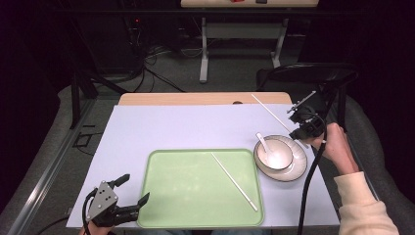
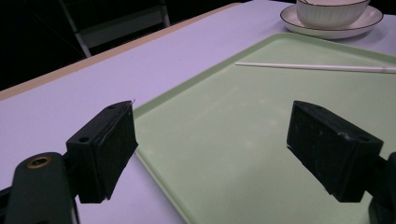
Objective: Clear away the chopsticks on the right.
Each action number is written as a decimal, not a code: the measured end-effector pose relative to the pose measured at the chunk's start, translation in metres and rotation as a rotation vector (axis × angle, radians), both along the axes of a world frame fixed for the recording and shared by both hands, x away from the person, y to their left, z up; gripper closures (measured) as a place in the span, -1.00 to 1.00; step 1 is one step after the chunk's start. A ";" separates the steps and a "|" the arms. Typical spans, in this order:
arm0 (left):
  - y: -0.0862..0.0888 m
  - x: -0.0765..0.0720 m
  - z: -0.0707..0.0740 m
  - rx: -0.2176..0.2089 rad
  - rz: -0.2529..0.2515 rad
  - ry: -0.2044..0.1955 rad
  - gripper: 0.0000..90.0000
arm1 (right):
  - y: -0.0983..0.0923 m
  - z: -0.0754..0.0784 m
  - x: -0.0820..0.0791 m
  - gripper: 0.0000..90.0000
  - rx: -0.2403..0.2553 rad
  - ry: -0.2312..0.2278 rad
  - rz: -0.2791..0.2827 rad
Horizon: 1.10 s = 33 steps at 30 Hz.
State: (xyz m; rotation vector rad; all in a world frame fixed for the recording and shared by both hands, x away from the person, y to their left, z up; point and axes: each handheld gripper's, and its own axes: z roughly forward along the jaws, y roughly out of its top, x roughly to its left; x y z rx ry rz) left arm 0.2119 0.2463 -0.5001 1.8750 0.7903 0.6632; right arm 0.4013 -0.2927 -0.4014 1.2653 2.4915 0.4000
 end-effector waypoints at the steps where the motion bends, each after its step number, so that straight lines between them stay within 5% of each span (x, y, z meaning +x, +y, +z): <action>1: 0.000 0.000 0.000 -0.002 0.001 0.001 -0.65 | 0.004 0.005 -0.007 0.87 0.006 -0.012 -0.017; 12: 0.001 -0.001 0.000 -0.005 0.003 0.000 -0.65 | 0.039 0.008 -0.040 0.87 0.007 -0.021 -0.013; 23: 0.000 0.000 0.000 0.000 0.000 -0.002 -0.65 | 0.075 -0.024 -0.081 0.87 0.050 0.016 0.036; 33: 0.000 0.000 0.000 0.000 -0.002 -0.002 -0.65 | 0.090 -0.051 -0.091 0.87 0.080 0.094 0.039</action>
